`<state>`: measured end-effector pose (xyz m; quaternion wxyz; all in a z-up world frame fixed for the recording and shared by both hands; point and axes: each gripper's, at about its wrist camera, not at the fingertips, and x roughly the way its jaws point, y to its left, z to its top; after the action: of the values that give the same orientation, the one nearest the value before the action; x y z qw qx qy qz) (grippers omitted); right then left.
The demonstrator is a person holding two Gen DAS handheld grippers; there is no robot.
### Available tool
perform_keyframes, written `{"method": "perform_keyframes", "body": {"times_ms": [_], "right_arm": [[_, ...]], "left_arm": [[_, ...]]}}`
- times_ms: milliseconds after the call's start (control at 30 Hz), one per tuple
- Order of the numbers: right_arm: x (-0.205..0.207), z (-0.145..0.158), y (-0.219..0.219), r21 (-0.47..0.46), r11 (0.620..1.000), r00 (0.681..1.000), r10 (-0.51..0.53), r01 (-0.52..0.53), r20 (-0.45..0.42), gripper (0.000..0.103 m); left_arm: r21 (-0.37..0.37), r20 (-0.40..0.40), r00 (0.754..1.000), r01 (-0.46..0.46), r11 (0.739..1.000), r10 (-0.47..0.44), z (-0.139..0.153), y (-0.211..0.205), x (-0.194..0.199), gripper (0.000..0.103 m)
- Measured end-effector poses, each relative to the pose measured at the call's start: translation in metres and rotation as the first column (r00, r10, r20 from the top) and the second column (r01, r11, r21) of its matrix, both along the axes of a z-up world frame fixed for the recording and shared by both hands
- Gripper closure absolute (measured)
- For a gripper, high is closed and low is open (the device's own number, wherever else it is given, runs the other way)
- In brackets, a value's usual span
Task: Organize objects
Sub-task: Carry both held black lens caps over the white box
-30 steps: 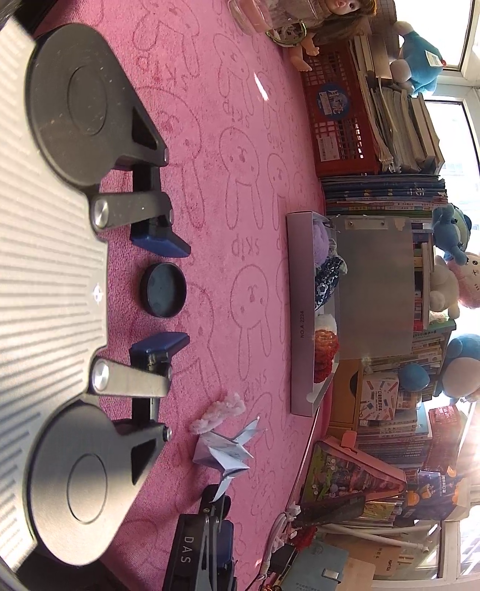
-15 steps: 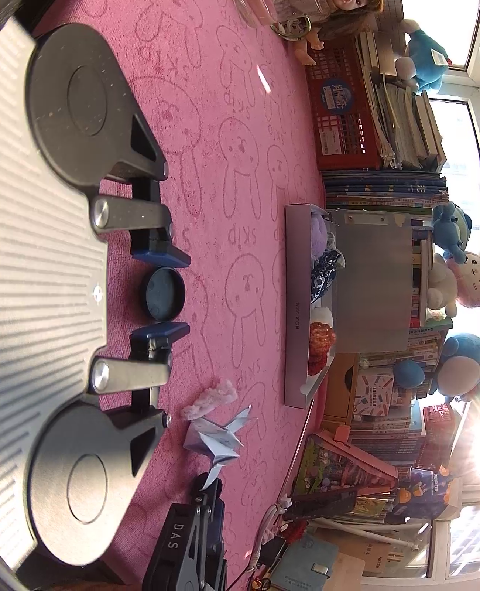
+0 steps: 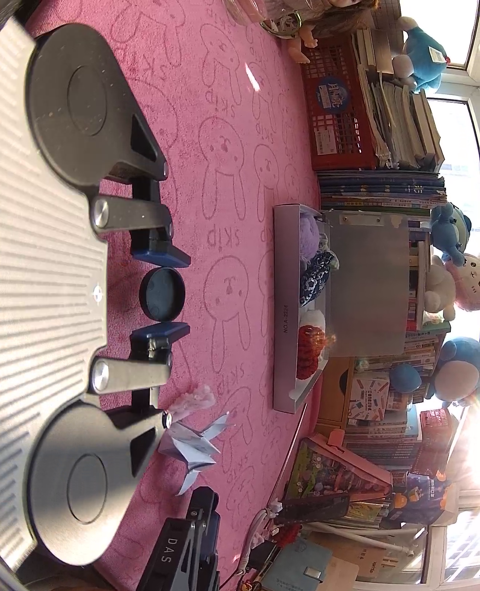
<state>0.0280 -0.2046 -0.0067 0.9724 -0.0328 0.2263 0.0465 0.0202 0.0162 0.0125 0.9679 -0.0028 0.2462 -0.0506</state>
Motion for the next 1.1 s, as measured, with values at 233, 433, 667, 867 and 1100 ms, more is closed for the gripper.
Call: {"method": "perform_keyframes", "body": {"times_ms": [233, 433, 667, 867, 1100], "right_arm": [[0.013, 0.009, 0.0, 0.003, 1.0, 1.0, -0.012, 0.012, 0.015, 0.066], [0.031, 0.023, 0.001, 0.015, 1.0, 0.999, -0.011, 0.01, 0.032, 0.066], [0.057, 0.039, 0.002, 0.037, 0.999, 0.999, 0.004, -0.006, 0.035, 0.066], [0.089, 0.051, 0.001, 0.073, 0.997, 1.0, 0.014, -0.014, 0.011, 0.066], [0.125, 0.058, 0.009, 0.067, 0.997, 1.0, 0.027, -0.027, -0.002, 0.066]], "left_arm": [[0.044, 0.011, 1.0, -0.008, 0.999, 0.008, 0.012, -0.003, 0.025, 0.066], [0.018, 0.028, 1.0, -0.003, 1.0, 0.003, 0.029, -0.003, 0.05, 0.066], [-0.012, 0.036, 0.999, 0.005, 1.0, -0.005, 0.046, -0.004, 0.081, 0.066], [-0.015, 0.043, 0.999, -0.003, 1.0, 0.003, 0.056, -0.003, 0.112, 0.066], [-0.012, 0.035, 0.999, -0.016, 1.0, 0.016, 0.06, -0.001, 0.147, 0.066]]}}
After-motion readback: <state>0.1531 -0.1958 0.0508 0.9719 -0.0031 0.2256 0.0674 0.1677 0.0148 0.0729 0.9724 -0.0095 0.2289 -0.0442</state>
